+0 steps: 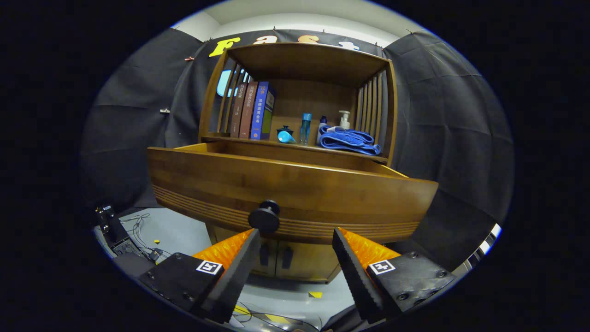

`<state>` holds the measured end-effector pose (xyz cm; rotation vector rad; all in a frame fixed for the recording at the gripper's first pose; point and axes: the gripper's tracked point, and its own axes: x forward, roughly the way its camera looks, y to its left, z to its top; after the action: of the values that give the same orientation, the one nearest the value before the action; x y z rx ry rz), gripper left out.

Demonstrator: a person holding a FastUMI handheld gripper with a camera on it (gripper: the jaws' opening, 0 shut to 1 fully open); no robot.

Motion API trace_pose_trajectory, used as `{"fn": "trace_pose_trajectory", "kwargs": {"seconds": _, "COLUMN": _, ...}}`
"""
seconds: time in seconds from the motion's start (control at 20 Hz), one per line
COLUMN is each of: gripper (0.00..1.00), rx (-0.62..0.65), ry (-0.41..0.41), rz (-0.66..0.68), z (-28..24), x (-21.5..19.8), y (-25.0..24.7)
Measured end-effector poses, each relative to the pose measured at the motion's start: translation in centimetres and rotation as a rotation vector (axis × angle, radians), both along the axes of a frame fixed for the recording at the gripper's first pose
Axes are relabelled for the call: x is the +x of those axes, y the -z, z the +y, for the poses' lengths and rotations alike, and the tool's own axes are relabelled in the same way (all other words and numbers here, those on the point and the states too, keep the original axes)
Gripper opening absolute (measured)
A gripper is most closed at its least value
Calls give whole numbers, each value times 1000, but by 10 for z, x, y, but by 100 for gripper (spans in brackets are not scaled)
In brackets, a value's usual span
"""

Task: Pull open the drawer, take out the items inside it, and place them on the countertop above the cabinet.

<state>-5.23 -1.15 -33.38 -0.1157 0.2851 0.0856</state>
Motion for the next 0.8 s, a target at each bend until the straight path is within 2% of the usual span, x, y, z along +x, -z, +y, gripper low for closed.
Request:
{"fn": "trace_pose_trajectory", "kwargs": {"seconds": 0.15, "gripper": 100, "rx": 26, "ry": -26, "rz": -21, "z": 24, "x": 14, "y": 0}}
{"fn": "trace_pose_trajectory", "kwargs": {"seconds": 0.35, "gripper": 100, "rx": 34, "ry": -15, "rz": -37, "z": 38, "x": 38, "y": 3}}
{"fn": "trace_pose_trajectory", "kwargs": {"seconds": 0.8, "gripper": 99, "rx": 64, "ry": 77, "rz": -42, "z": 36, "x": 53, "y": 4}}
